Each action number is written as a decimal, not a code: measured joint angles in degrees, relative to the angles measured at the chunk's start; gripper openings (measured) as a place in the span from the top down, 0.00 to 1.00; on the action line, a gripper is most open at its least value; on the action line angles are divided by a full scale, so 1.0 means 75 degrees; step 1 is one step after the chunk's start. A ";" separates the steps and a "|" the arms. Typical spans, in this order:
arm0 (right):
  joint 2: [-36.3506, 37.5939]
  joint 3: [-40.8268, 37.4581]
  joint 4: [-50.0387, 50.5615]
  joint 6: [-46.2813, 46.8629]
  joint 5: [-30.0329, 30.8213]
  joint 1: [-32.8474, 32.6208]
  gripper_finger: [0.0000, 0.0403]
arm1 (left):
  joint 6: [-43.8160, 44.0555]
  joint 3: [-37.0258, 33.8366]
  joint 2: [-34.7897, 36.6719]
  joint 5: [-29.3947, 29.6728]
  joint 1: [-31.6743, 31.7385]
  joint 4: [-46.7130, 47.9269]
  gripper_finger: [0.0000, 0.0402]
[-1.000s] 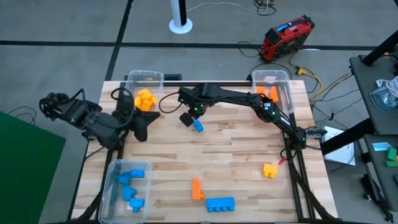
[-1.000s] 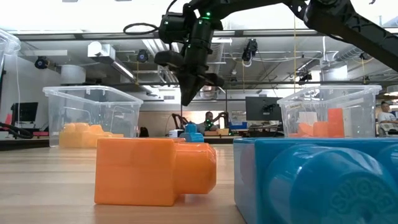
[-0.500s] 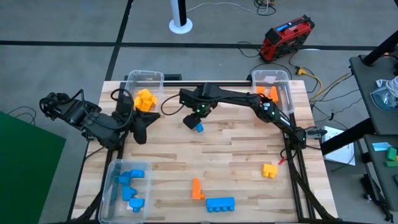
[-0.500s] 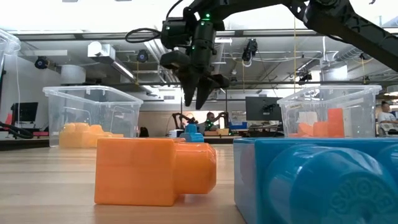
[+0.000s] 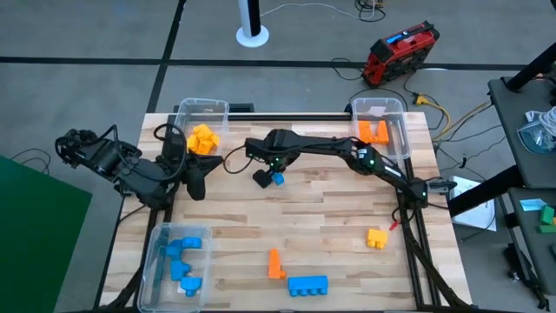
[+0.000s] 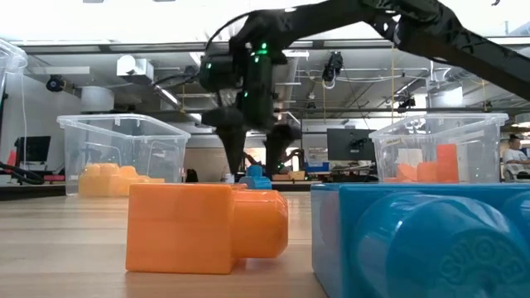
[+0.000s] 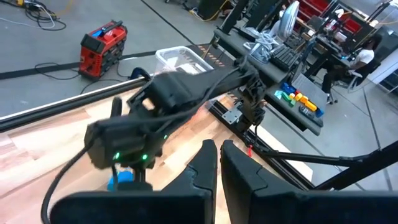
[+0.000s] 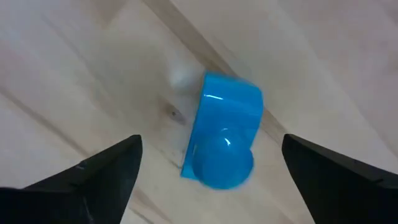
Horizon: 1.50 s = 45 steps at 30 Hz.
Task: Sort blocks
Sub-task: Put the top right blue game piece into the bottom left transparent bin
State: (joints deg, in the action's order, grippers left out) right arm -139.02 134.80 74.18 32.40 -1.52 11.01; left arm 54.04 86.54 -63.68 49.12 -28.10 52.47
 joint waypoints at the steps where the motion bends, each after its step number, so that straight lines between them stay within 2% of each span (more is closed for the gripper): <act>1: -0.0090 0.0000 -0.0008 0.0002 -0.0004 -0.0005 0.06 | -0.0003 0.0000 0.0000 0.0003 0.0000 0.0000 1.00; 5: -0.0322 -0.0009 0.0011 0.0006 -0.0012 -0.0021 0.08 | 0.0000 0.0000 0.0000 0.0002 0.0000 0.0070 1.00; 8: -0.0359 -0.0009 0.0009 -0.0002 -0.0017 -0.0023 0.16 | 0.0000 0.0000 0.0003 0.0003 0.0000 0.0138 1.00; 11: -0.0436 -0.0009 0.0013 -0.0037 -0.0006 -0.0021 0.30 | 0.0000 0.0000 0.0000 0.0001 0.0000 0.0213 1.00; 17: -0.0631 -0.0013 -0.0001 -0.0246 -0.0008 -0.0023 0.69 | 0.0000 0.0000 0.0000 0.0000 0.0000 0.0291 1.00; 25: -0.0275 -0.0029 0.0075 -0.0931 -0.0077 -0.0162 0.69 | -0.0152 0.0000 0.0000 -0.0154 0.0000 0.0422 1.00; 31: 0.1626 0.0035 -0.0109 -0.1685 -0.0409 -0.0424 0.69 | -0.0373 0.0000 0.0003 -0.0554 0.0000 0.0970 1.00; 34: 0.2478 0.0045 -0.0641 -0.2647 -0.0460 -0.0697 0.69 | -0.0369 0.0000 0.0000 -0.0644 0.0003 0.1111 1.00; 36: 0.2869 0.0019 -0.1047 -0.3231 -0.0448 -0.0940 0.69 | -0.0455 0.0000 0.0003 -0.1018 0.0008 0.1145 0.98; 41: 0.3636 0.0033 -0.2019 -0.3850 -0.0662 -0.1403 0.69 | -0.0922 0.0000 -0.0012 -0.1713 0.0009 0.1017 0.87; 45: 0.3785 0.0032 -0.2715 -0.4077 -0.0806 -0.1682 0.69 | -0.2325 0.0000 -0.0202 -0.1842 0.0001 0.0355 0.71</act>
State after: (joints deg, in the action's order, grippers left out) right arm -110.64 135.04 53.81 1.83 -7.57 -1.61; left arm 36.60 86.54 -65.19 35.31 -28.09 55.13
